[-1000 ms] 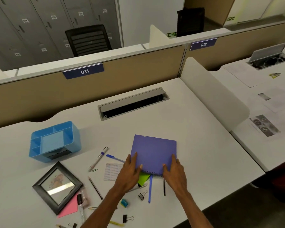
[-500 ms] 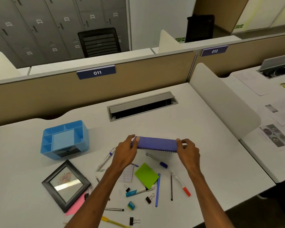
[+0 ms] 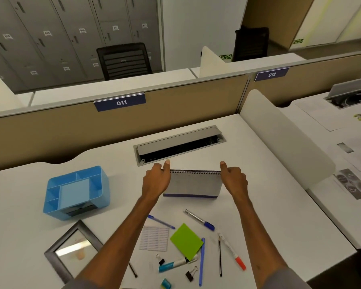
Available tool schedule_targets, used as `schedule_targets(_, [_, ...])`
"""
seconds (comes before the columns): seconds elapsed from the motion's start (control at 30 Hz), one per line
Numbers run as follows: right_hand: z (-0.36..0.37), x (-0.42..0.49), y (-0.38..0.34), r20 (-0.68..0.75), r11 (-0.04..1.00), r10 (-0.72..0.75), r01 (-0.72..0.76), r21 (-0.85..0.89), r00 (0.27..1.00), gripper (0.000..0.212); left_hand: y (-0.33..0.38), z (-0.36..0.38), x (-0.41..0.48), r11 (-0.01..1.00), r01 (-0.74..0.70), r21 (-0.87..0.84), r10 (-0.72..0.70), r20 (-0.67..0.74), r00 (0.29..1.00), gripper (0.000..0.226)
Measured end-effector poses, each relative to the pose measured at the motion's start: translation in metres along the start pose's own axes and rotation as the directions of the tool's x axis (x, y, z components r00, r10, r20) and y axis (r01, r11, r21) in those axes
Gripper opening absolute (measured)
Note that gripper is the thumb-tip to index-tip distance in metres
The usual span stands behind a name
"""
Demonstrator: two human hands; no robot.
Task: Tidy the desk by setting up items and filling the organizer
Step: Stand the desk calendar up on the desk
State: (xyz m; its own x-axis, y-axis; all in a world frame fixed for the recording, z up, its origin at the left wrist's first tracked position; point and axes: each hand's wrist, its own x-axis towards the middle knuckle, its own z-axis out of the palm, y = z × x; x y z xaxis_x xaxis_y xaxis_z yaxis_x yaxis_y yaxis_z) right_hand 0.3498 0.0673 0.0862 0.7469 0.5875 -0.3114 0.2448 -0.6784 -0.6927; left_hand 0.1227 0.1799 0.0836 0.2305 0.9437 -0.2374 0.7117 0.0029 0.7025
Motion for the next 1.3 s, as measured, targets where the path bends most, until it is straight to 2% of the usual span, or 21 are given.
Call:
schedule_targets(0.1, [0.006,-0.003,0.01,-0.025,0.999,-0.008,0.01,0.051,1.0,0.06,-0.009,0.007,-0.002,0.999,0.005,-0.05,-0.008,-0.056,0.998,0.066])
schedule_targets(0.23, [0.026,-0.019,0.04,-0.001,0.913,0.011,-0.009,0.409,1.0,0.039,-0.028,0.026,-0.019,0.969,-0.036,-0.246,0.016,-0.081,0.997,0.059])
schedule_targets(0.33, [0.045,-0.029,0.063,0.011,0.857,-0.02,0.011,0.516,1.0,0.024,-0.043,0.042,-0.027,0.929,-0.103,-0.354,0.085,-0.066,0.994,0.051])
schedule_targets(0.47, [0.058,-0.03,0.081,0.02,0.801,-0.085,0.057,0.596,0.996,0.033,-0.063,0.054,-0.027,0.893,-0.055,-0.446,0.063,0.003,0.998,0.057])
schedule_targets(0.7, [0.058,-0.016,0.09,0.073,0.775,-0.063,0.003,0.631,0.995,0.042,-0.079,0.065,-0.032,0.855,0.017,-0.518,0.0,0.033,0.999,0.051])
schedule_targets(0.83, [0.058,-0.015,0.094,0.095,0.741,-0.05,-0.027,0.671,0.994,0.046,-0.083,0.067,-0.037,0.855,-0.018,-0.518,0.064,0.07,0.995,0.038])
schedule_targets(1.03, [0.06,-0.012,0.093,0.117,0.677,-0.034,-0.063,0.733,0.993,0.043,-0.089,0.067,-0.028,0.857,-0.003,-0.515,0.091,0.145,0.985,0.054])
schedule_targets(1.3, [0.061,0.015,0.079,0.108,0.642,-0.045,-0.054,0.765,0.993,0.045,-0.083,0.066,0.007,0.881,-0.037,-0.471,0.135,0.175,0.975,0.055])
